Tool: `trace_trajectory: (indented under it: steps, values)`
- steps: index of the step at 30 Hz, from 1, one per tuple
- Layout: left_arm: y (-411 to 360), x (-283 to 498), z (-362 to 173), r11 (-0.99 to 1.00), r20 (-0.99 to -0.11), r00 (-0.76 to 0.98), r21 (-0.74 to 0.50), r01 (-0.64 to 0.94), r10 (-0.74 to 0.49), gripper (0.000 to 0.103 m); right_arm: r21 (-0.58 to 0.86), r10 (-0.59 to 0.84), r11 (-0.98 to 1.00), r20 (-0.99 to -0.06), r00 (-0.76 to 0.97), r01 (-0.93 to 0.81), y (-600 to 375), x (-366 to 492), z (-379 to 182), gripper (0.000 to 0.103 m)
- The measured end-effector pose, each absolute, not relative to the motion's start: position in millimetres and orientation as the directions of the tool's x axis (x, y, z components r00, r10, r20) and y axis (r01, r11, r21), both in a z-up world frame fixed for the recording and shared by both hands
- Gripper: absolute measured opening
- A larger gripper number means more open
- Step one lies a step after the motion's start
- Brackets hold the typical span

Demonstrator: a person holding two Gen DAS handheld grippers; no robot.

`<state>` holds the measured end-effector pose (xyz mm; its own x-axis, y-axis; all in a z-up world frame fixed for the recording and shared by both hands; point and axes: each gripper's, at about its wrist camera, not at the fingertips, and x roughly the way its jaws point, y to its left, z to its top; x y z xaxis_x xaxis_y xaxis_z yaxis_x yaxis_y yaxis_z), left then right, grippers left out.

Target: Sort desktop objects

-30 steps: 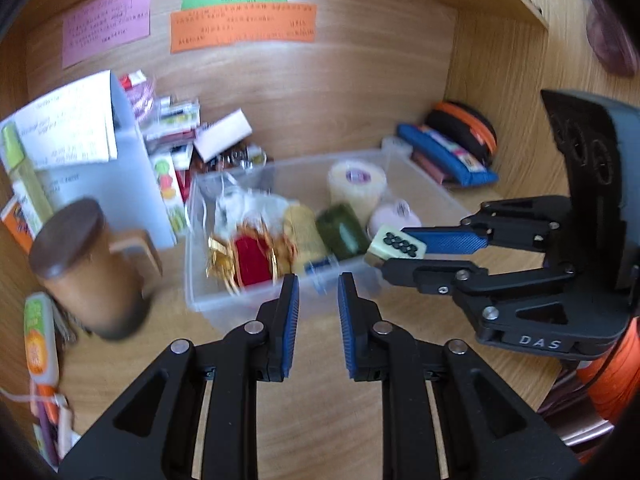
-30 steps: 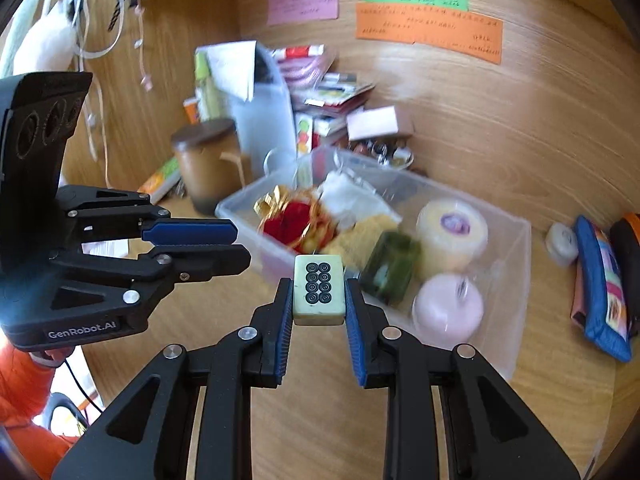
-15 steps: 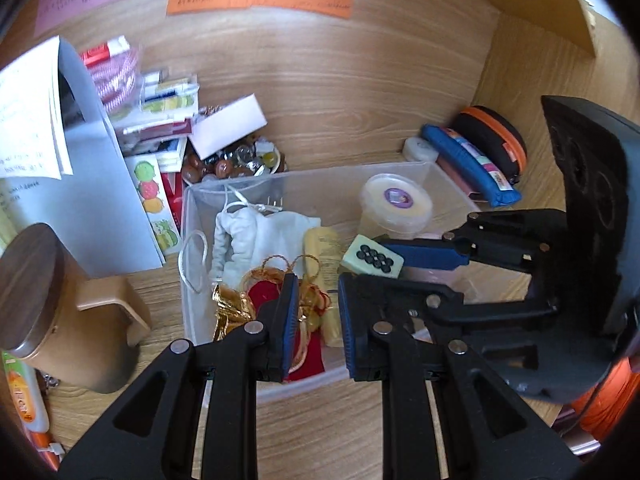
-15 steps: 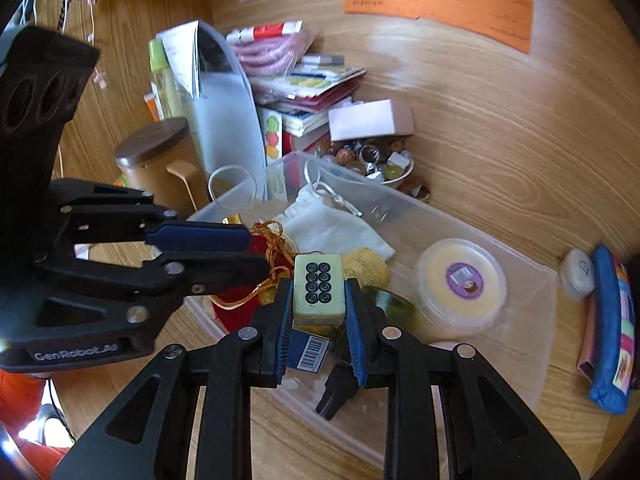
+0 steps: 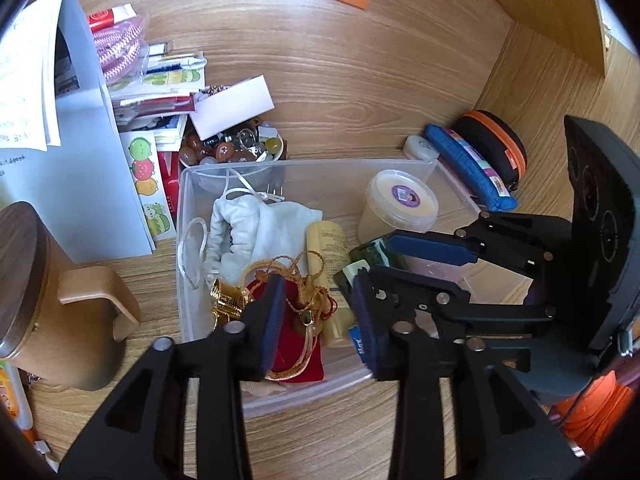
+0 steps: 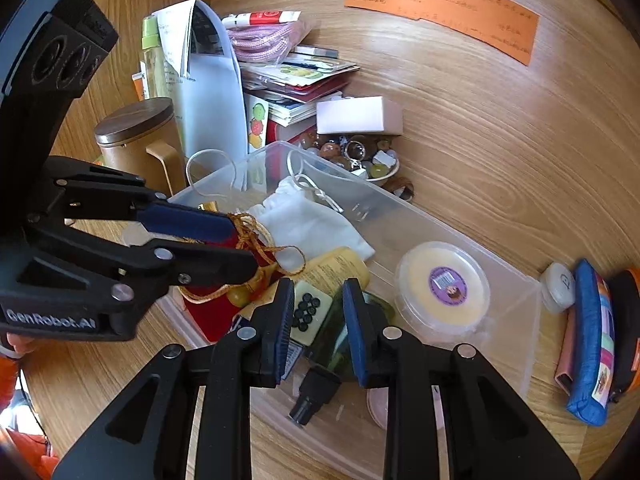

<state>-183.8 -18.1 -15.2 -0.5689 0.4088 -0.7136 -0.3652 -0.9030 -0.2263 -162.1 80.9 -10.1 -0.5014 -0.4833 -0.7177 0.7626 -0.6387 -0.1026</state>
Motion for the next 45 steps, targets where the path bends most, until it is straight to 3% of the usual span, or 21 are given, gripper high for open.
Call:
trace_trajectory:
  steps: [11, 14, 19, 24, 29, 32, 35, 40, 45]
  values:
    - [-22, -148, 15, -0.919, -0.626, -0.682, -0.170, -0.355, 0.379, 0.068, -0.119, -0.481, -0.707, -0.641, -0.598, 0.697, 125, -136, 17, 0.053]
    - [-21, -136, 20, -0.926, -0.600, -0.712, -0.152, -0.346, 0.365, 0.075, -0.114, -0.471, -0.741, -0.615, -0.633, 0.662, 139, -129, 24, 0.066]
    - [-18, -114, 26, -0.941, -0.577, -0.747, -0.142, -0.308, 0.332, 0.091, -0.110, -0.454, -0.791, -0.555, -0.697, 0.602, 158, -116, 35, 0.074]
    - [-10, -90, 32, -0.960, -0.559, -0.782, -0.117, -0.255, 0.276, 0.097, -0.103, -0.412, -0.844, -0.503, -0.760, 0.526, 172, -98, 38, 0.085]
    - [-5, -69, 35, -0.982, -0.528, -0.829, -0.062, -0.176, 0.182, 0.100, -0.075, -0.399, -0.868, -0.484, -0.779, 0.491, 181, -80, 40, 0.089]
    - [-8, -57, 36, -0.994, -0.500, -0.859, -0.055, -0.092, 0.107, 0.100, -0.047, -0.386, -0.887, -0.471, -0.793, 0.460, 188, -70, 40, 0.102]
    - [-13, -48, 36, -0.997, -0.479, -0.875, -0.065, -0.047, 0.072, 0.101, -0.002, -0.414, -0.883, -0.466, -0.782, 0.469, 193, -62, 38, 0.103]
    - [-12, -33, 31, -1.000, -0.436, -0.900, -0.007, 0.000, 0.003, 0.102, -0.039, -0.345, -0.913, -0.460, -0.818, 0.407, 195, -52, 32, 0.103]
    - [-6, -32, 31, -1.000, -0.423, -0.906, -0.004, -0.017, 0.017, 0.102, -0.049, -0.327, -0.921, -0.442, -0.835, 0.387, 197, -52, 35, 0.103]
